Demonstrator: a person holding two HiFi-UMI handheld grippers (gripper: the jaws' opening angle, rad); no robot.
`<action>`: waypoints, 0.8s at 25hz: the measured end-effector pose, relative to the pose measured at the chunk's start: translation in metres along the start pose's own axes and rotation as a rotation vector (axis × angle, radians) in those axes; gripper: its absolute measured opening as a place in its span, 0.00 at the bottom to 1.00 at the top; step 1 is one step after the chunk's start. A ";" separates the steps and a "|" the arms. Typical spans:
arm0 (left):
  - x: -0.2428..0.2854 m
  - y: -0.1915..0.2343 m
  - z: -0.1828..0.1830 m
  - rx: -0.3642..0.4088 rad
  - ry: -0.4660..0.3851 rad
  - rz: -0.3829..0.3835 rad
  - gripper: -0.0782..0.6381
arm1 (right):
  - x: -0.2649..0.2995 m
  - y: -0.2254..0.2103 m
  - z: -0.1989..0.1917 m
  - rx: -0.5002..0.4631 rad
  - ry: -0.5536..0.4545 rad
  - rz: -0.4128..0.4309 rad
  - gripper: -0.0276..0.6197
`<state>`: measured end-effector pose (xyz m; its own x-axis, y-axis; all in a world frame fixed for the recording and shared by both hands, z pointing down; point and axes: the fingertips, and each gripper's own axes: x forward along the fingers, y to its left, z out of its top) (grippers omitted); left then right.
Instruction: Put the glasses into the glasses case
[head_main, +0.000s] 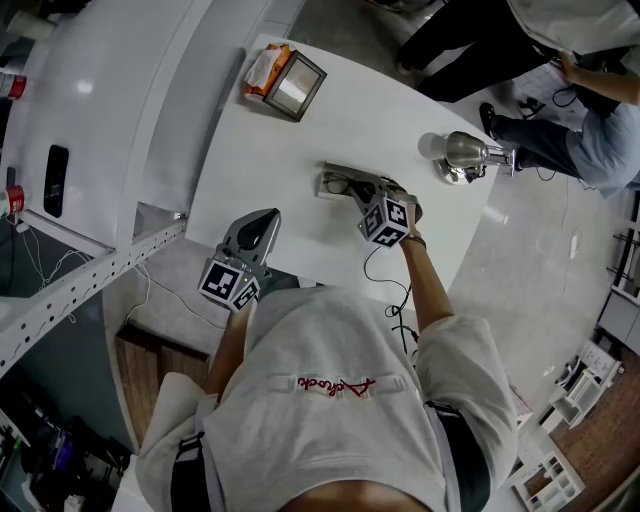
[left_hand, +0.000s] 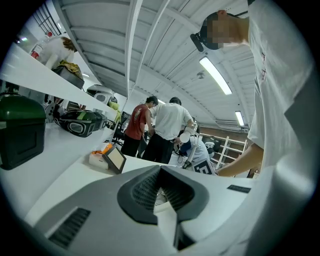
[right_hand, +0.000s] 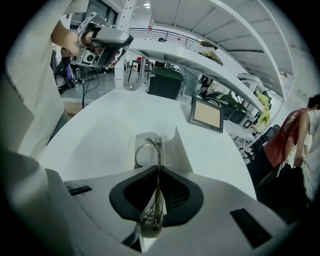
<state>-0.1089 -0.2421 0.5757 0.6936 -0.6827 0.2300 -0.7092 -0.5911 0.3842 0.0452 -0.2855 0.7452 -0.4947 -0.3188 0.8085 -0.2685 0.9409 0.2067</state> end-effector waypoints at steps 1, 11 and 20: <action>0.000 0.000 0.000 0.000 0.002 -0.001 0.13 | 0.000 0.000 0.000 0.001 -0.003 0.001 0.07; 0.003 0.001 0.000 0.002 0.011 -0.011 0.13 | -0.001 -0.002 0.008 0.021 -0.041 0.013 0.20; 0.009 -0.005 0.001 0.014 0.010 -0.036 0.13 | -0.023 -0.010 0.030 0.003 -0.102 -0.060 0.20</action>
<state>-0.0997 -0.2457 0.5746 0.7198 -0.6565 0.2255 -0.6856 -0.6213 0.3795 0.0344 -0.2912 0.7074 -0.5594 -0.3845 0.7343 -0.3022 0.9195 0.2514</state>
